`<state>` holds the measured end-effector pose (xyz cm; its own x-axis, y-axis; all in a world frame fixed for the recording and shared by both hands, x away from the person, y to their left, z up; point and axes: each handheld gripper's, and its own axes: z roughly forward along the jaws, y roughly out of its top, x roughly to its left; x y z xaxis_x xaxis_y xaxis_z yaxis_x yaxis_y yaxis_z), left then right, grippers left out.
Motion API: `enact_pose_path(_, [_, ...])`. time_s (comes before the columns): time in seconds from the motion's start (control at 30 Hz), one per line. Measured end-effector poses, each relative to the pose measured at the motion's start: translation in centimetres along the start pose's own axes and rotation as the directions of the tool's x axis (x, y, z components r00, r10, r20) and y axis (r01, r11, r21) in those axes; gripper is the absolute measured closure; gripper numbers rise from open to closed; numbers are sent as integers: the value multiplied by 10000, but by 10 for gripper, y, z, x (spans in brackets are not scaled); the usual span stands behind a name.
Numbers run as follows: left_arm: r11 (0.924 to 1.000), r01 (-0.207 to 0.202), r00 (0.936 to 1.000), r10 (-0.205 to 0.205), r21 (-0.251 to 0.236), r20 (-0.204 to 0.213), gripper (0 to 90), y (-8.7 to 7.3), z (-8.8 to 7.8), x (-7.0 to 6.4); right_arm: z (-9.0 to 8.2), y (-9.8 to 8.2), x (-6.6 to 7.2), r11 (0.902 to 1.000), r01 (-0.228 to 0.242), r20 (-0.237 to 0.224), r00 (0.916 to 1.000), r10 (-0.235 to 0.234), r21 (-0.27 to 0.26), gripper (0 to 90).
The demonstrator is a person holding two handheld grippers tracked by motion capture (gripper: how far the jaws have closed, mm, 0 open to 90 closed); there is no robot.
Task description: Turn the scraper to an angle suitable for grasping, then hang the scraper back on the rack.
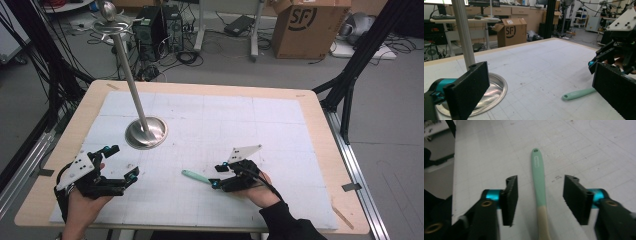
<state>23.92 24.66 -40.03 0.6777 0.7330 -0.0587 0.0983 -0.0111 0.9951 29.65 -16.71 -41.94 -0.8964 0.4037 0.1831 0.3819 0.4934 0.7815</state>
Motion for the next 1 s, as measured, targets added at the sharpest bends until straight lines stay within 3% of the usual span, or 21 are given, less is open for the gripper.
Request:
enact_pose_path(0.07, [10000, -19, 10000, 19, 12, -71, 17, 0, 0, 2, -7, -2, 0, 9996, -216, -23, 9998, 215, -195, 326])
enact_pose_path(0.13, [10000, 48, 9999, -48, -29, -113, 17, 0, -1, 3, -15, -4, 2, 9990, -190, 71, 9998, 193, -412, 206])
enact_pose_path(0.27, [9999, 113, 9997, -114, -27, -206, 17, -1, -3, 6, -29, -7, 5, 9995, -13, 227, 9997, 20, -331, 13])
enact_pose_path(0.3, [9999, 132, 9997, -133, -28, -198, 17, -1, -3, 6, -31, -8, 5, 9996, 41, 313, 9995, -32, -285, 1])
enact_pose_path(0.37, [9999, 122, 9997, -123, -62, -201, 17, 0, -4, 6, -37, -11, 6, 9992, 369, 324, 9988, -365, -137, 1])
enact_pose_path(0.57, [10000, 38, 9999, -38, 40, -113, 17, -1, -1, 3, -38, -12, 6, 9981, 599, 556, 9966, -605, 136, 1])
enact_pose_path(0.67, [10000, 23, 10000, -22, 85, -79, 17, -1, -1, 1, -32, -7, 7, 9937, 877, 733, 9930, -928, 694, 4])
enact_pose_path(0.8, [9999, 34, 10000, -33, 165, -16, 17, -3, 2, -1, -19, 1, 8, 9759, 1267, 1086, 9831, -1474, 1776, 8])
enact_pose_path(1.0, [9995, -63, 9999, 59, 314, 137, 17, -4, 7, -4, -1, 11, 7, 9552, 1278, 1167, 9796, -1637, 2671, 46])
